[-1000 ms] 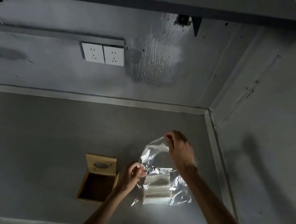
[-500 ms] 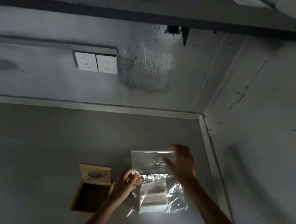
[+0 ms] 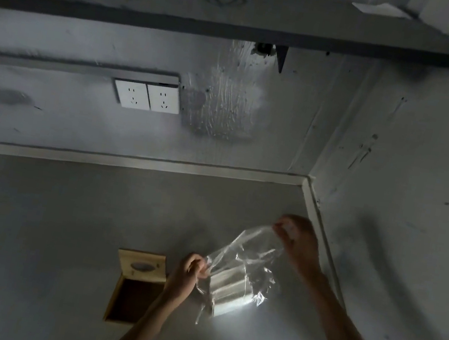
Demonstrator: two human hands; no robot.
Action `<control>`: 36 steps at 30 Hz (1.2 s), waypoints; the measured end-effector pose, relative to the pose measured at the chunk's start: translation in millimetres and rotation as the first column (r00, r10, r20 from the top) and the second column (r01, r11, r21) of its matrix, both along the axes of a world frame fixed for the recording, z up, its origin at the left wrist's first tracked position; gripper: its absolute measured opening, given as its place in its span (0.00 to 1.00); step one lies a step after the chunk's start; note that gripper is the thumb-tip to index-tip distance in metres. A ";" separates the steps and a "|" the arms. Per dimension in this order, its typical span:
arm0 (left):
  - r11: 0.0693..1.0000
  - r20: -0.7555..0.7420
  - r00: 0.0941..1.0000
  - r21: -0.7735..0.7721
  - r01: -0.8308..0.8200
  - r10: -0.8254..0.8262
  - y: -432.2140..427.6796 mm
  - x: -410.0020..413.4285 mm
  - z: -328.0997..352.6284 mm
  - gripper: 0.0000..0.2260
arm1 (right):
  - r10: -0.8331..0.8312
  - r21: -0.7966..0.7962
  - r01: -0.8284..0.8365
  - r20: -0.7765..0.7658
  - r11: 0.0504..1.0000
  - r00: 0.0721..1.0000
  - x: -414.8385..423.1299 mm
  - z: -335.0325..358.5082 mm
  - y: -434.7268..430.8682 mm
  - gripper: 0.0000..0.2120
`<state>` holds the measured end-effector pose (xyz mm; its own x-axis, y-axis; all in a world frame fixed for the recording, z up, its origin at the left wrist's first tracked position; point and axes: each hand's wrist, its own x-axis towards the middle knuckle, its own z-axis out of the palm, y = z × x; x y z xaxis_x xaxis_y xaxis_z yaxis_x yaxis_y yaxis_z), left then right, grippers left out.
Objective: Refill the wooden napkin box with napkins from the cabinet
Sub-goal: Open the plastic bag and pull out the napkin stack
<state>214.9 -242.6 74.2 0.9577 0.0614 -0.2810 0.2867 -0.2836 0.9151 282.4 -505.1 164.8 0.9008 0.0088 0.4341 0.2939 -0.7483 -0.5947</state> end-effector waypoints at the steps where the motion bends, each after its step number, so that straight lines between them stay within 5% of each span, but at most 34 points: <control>1: 1.000 -0.007 1.000 -0.002 0.003 -0.003 -0.8 -0.7 1.1 0.11 | 0.014 0.002 -0.014 0.021 1.000 1.000 -1.9 3.5 -2.6 0.14; 6: 0.999 -0.037 0.999 -0.036 0.009 -0.010 -7.0 -0.3 -1.7 0.11 | 0.103 -0.238 -0.150 -0.197 0.960 0.975 -4.8 -45.1 -14.9 0.27; 9: 0.999 -0.038 0.999 -0.039 0.018 -0.020 -5.4 -2.2 -2.2 0.10 | 0.013 -0.173 -0.037 -0.136 0.984 0.991 14.6 -29.2 -23.1 0.21; 12: 0.998 -0.006 1.000 -0.061 0.004 -0.004 -5.0 3.1 4.0 0.10 | 0.150 -0.208 -0.158 -0.052 0.965 0.987 29.7 24.9 -22.5 0.12; 16: 0.953 -0.029 0.962 -0.128 -0.274 0.272 -16.7 17.0 14.5 0.08 | 0.168 -0.395 -0.181 -0.066 0.901 0.984 20.4 69.5 -11.3 0.06; 19: 0.835 0.054 0.834 0.009 -0.551 0.550 -29.9 10.3 30.0 0.17 | 0.115 -0.447 -0.161 -0.128 0.880 0.985 -1.6 67.6 -5.3 0.06; 21: 0.773 0.062 0.771 0.008 -0.635 0.633 -45.1 -2.3 40.1 0.12 | 0.082 -0.466 -0.147 -0.158 0.872 0.984 -8.6 71.9 -3.3 0.07; 24: 0.941 -0.042 0.941 -0.026 -0.337 0.335 -72.0 -27.2 37.7 0.03 | 0.047 -0.502 -0.154 -0.219 0.851 0.975 -18.6 80.6 3.3 0.11; 26: 0.989 -0.105 0.990 -0.106 -0.105 0.094 -91.5 -34.4 47.9 0.21 | 0.032 -0.530 -0.162 -0.245 0.832 0.969 -26.1 85.3 6.9 0.11; 31: 0.923 -0.228 0.964 -0.384 0.039 -0.136 -117.4 -16.6 125.6 0.24 | 0.082 -0.460 -0.191 -0.247 0.867 0.966 -44.6 92.6 10.6 0.08; 36: 0.886 -0.229 0.945 -0.451 0.111 -0.235 -99.3 -9.0 139.0 0.27 | 0.060 -0.390 -0.196 -0.334 0.900 0.941 -53.5 104.1 11.8 0.09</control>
<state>205.9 -341.9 213.2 0.8248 -0.2829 -0.4897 0.5220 0.0478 0.8516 229.0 -493.3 268.9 0.9659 0.2498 0.0687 0.2585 -0.9127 -0.3164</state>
